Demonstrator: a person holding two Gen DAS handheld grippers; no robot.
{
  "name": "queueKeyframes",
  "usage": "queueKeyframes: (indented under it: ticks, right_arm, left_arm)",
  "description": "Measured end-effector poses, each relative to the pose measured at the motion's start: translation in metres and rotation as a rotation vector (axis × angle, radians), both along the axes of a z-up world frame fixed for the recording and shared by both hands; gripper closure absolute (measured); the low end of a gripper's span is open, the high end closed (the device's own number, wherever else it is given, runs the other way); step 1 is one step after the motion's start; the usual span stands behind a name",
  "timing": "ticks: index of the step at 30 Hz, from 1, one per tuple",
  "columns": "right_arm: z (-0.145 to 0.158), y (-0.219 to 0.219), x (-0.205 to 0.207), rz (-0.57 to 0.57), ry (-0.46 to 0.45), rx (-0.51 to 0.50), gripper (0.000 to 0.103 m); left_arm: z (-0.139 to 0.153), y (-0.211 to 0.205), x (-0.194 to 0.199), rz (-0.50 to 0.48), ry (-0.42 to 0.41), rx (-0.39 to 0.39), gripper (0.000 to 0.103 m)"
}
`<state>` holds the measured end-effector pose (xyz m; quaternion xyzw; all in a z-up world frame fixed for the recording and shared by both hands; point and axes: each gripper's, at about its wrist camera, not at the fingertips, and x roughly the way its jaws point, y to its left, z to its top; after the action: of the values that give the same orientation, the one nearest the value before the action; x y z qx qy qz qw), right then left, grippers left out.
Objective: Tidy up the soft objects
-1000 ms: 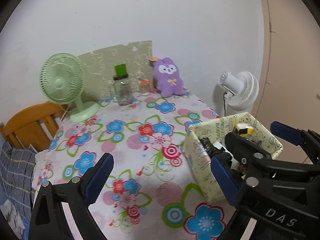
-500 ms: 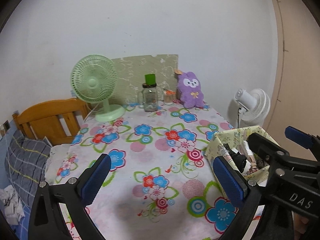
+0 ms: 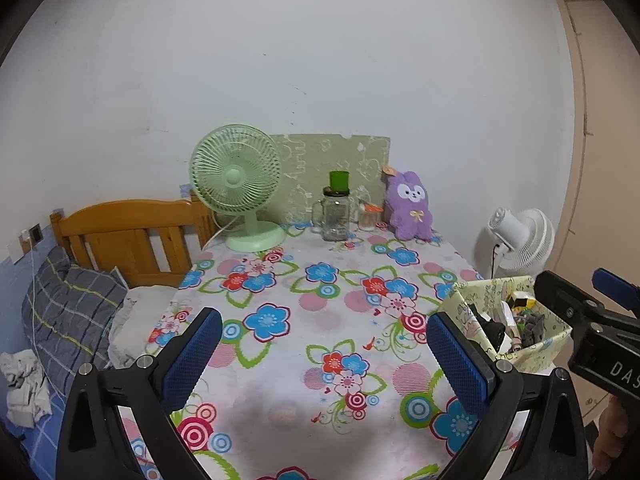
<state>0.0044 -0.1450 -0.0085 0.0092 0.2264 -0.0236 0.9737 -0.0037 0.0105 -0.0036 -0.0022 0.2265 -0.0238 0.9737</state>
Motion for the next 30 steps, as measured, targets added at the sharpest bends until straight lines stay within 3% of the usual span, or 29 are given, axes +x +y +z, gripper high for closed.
queueKeyframes:
  ticks: [30]
  right_arm:
    - [0.0,0.0,-0.011,0.002,-0.018,0.004,0.004]
  left_arm:
    - [0.01,-0.002,-0.013,0.007,-0.039,-0.011,0.0]
